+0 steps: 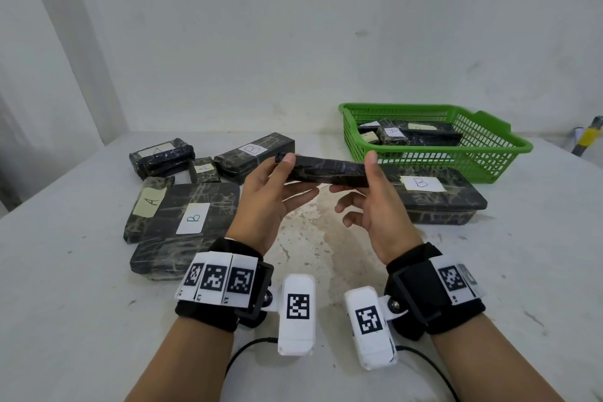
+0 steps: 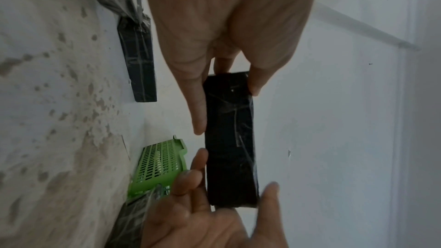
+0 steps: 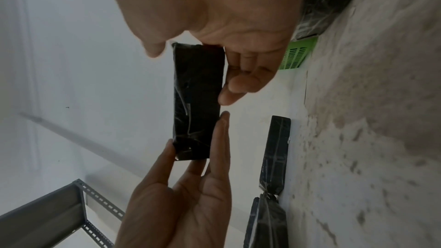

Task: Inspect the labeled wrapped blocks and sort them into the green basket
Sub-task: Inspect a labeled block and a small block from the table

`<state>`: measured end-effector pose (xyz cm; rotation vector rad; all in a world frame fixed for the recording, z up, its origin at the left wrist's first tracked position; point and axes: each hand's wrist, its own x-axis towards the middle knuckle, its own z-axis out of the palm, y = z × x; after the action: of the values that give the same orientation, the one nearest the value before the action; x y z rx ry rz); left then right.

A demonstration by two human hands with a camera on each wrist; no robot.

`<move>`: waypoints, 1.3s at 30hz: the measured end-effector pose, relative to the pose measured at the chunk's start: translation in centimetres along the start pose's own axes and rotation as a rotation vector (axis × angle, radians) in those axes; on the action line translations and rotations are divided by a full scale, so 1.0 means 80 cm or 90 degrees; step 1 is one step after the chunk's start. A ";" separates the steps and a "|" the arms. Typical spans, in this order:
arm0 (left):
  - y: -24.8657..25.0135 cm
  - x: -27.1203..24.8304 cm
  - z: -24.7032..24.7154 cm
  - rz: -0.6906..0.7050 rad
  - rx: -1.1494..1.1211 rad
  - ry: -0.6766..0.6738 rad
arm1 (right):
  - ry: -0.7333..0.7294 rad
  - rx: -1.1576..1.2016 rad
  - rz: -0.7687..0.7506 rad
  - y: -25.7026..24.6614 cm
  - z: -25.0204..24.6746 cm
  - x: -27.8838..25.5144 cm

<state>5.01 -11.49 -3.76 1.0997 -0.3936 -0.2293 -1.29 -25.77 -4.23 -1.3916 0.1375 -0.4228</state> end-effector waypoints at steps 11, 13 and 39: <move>0.006 0.000 0.001 -0.067 0.015 0.013 | 0.027 -0.066 -0.007 0.002 -0.004 0.002; 0.005 0.001 0.000 -0.068 0.000 0.028 | 0.003 -0.055 0.021 0.001 -0.002 0.001; 0.000 -0.008 0.011 -0.066 0.045 0.017 | 0.066 -0.072 0.027 -0.005 -0.005 -0.001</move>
<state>4.06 -12.02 -3.53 1.1934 -0.3234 -0.2946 -1.56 -26.14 -3.89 -1.4753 0.2784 -0.4569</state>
